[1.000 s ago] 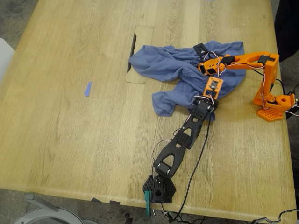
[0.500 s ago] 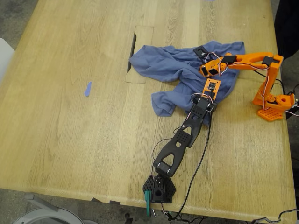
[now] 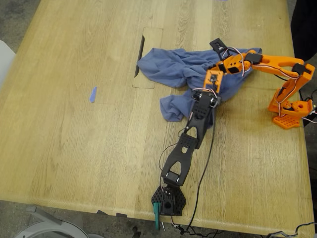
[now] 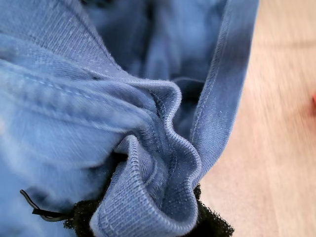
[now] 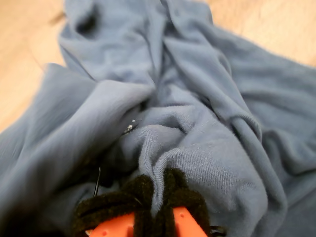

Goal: Fold a T-shirt

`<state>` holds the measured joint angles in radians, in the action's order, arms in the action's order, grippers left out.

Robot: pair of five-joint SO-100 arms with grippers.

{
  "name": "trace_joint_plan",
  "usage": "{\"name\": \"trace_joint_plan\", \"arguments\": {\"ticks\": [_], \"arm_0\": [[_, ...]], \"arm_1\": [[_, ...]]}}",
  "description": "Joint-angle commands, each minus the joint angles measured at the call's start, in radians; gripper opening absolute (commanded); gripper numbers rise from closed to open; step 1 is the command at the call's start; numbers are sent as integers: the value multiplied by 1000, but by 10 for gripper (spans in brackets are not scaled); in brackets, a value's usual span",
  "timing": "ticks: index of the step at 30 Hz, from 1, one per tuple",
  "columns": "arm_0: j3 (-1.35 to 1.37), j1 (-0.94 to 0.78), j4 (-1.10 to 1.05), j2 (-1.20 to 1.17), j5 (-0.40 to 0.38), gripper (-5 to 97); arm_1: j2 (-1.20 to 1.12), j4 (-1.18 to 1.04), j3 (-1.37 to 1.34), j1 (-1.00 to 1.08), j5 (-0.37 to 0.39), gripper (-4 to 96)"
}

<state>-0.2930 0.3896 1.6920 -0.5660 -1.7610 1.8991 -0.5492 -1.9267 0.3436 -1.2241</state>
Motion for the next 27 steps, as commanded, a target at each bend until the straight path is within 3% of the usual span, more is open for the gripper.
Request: {"name": "trace_joint_plan", "arguments": {"ticks": [1, 12, 20, 27], "arm_0": [[-34, -46, 26, -272, 11, 0], [-34, -133, 44, -433, 23, 0], [-37, -156, 40, -543, 25, 0], [-37, -209, -87, -600, 34, -1]], "arm_1": [[97, -2, 23, -8, -12, 0], [195, -17, 156, 43, -44, 0], [84, -8, 460, 52, -52, 0], [-6, -64, 699, 31, -54, 0]]}}
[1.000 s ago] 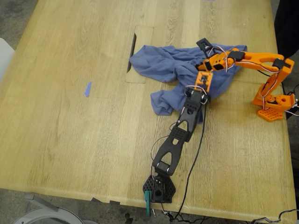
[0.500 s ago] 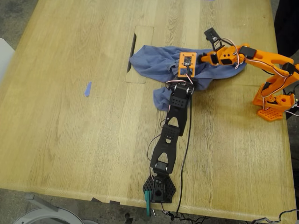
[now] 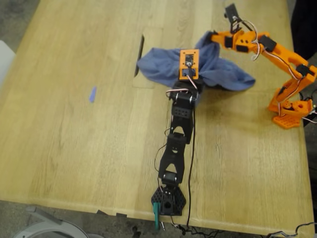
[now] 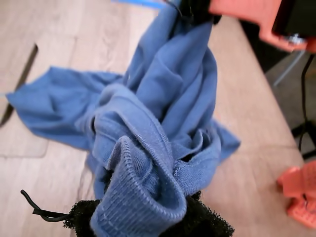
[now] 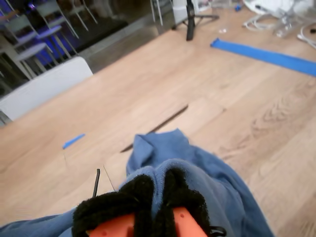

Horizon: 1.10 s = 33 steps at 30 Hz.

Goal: Fold a T-shirt

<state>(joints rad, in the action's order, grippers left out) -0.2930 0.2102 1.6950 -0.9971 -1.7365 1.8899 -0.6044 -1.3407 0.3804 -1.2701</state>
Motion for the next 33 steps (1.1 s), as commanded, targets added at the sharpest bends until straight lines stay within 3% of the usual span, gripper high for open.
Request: {"name": "trace_joint_plan", "arguments": {"ticks": [1, 20, 33], "arm_0": [[-37, -35, -107, -172, 9, -1], [-37, -127, -454, -258, 9, -1], [-37, -178, -483, -314, 5, -1]], "arm_1": [[-5, -9, 138, -9, -8, 0], [-97, 98, 526, 58, -14, 0], [-89, 43, 693, 66, -12, 0]]}}
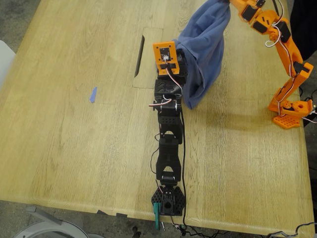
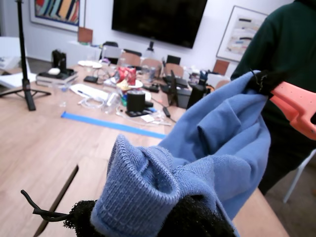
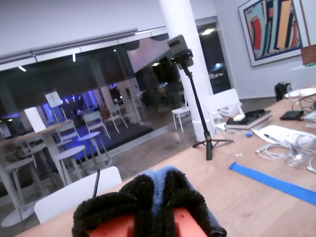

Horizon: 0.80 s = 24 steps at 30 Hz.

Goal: Fold a T-shirt

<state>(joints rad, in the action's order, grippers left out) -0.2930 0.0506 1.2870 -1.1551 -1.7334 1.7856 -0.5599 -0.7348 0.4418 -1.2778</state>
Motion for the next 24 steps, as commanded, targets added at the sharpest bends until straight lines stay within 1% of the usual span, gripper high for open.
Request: {"name": "trace_joint_plan", "arguments": {"ticks": [1, 6, 13, 20, 24], "arm_0": [[-37, -18, -86, -164, 0, -1], [-40, -17, -143, -204, -3, -1], [-41, 44, -146, -250, -11, -1], [-43, 202, -64, -295, -25, -2], [-44, 304, -23, -327, -32, -2]], "arm_1": [[17, -6, 109, 5, -5, 0], [25, -26, 181, -14, -11, 0], [97, -98, 183, -80, -21, 0], [195, -249, 178, -219, -32, 0], [242, -276, 178, -262, -46, 1]]}}
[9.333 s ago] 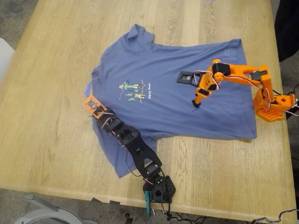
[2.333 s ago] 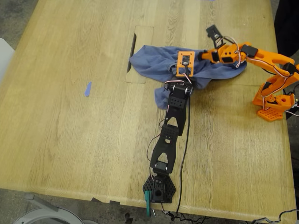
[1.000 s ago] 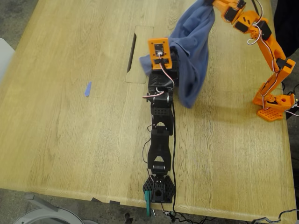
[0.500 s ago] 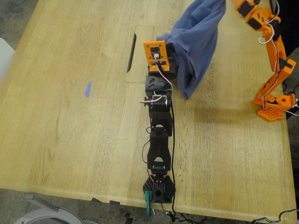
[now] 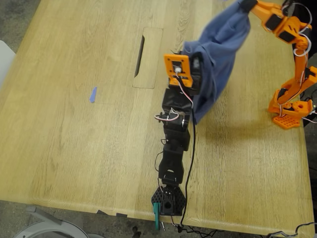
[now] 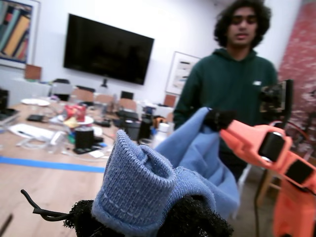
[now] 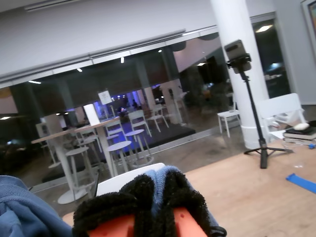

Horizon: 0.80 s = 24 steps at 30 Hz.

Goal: Fold a T-shirt

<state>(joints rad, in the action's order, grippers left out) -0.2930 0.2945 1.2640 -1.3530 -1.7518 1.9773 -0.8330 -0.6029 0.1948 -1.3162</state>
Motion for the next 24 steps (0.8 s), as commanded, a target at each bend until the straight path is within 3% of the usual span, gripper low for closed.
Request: {"name": "trace_joint_plan", "arguments": {"ticks": [1, 6, 13, 24], "arm_0": [[-44, 81, 2, -138, -14, -2], [-46, 152, -21, -156, -6, -2], [-46, 281, -23, -149, 9, -2], [-46, 713, 167, -140, 12, -2]], "arm_1": [[60, 3, 46, -21, -11, 1], [126, 89, 14, -26, -29, 2], [420, 173, -337, -69, -55, 10], [499, 15, -276, -230, -110, 18]]}}
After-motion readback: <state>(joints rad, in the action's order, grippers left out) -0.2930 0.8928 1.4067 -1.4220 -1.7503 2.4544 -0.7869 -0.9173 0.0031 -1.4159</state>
